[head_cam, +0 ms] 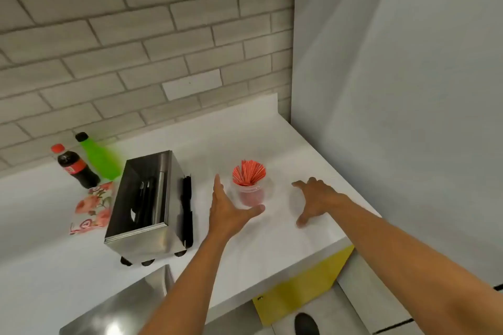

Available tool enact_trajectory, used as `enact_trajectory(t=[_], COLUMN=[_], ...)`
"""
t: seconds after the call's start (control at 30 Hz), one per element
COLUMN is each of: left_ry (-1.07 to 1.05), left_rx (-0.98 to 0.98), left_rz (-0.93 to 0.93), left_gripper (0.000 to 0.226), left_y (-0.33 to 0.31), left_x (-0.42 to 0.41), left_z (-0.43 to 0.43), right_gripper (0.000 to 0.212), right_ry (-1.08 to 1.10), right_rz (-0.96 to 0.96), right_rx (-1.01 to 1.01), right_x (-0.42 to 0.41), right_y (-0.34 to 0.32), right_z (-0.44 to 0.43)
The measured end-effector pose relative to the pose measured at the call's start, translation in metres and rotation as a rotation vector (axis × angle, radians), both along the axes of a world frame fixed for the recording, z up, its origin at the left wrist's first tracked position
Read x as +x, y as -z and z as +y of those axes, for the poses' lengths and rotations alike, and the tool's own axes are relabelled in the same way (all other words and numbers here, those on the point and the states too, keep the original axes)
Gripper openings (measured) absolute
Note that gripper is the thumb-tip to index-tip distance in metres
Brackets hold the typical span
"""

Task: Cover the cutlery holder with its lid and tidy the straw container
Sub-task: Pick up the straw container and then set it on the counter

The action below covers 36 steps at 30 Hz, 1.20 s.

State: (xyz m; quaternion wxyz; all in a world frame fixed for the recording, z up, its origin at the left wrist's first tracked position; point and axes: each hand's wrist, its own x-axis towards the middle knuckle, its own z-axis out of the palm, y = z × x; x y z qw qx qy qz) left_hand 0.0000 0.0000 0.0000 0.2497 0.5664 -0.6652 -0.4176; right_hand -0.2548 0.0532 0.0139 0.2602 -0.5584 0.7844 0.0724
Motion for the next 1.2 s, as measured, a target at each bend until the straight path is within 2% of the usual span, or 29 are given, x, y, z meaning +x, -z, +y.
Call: enact_trajectory(t=[0.17,0.33,0.5,0.6,0.87,1.2], left_ry=[-0.039,-0.07,-0.134,-0.202,-0.319,-0.362], left_rx=[0.042,0.041,0.038,0.042,0.017,-0.001], left_rz=[0.074,0.147,0.197,0.234,0.321,0.267], left_gripper=[0.164,0.162,0.159,0.152,0.122,0.101], left_y=[0.018,0.022,0.03,0.035,0.048,0.055], left_x=[-0.014,-0.026,-0.039,-0.044,-0.053,-0.063], left_z=[-0.012,-0.017,-0.02,-0.019,-0.021,-0.033], right_gripper=[0.127,0.12,0.116,0.111,0.107,0.112], right_ry=[-0.025,-0.046,-0.202,-0.329,-0.67,-0.764], right_rz=[-0.02,-0.088,-0.233,-0.281,-0.156,-0.085], right_rx=[0.041,-0.027,-0.18,-0.189,-0.108,-0.086], right_x=[-0.015,-0.04,-0.033,-0.007,0.048,0.06], right_y=[0.003,-0.048,-0.106,-0.115,-0.092,-0.084], right_z=[-0.015,-0.054,-0.106,-0.126,-0.144,-0.146])
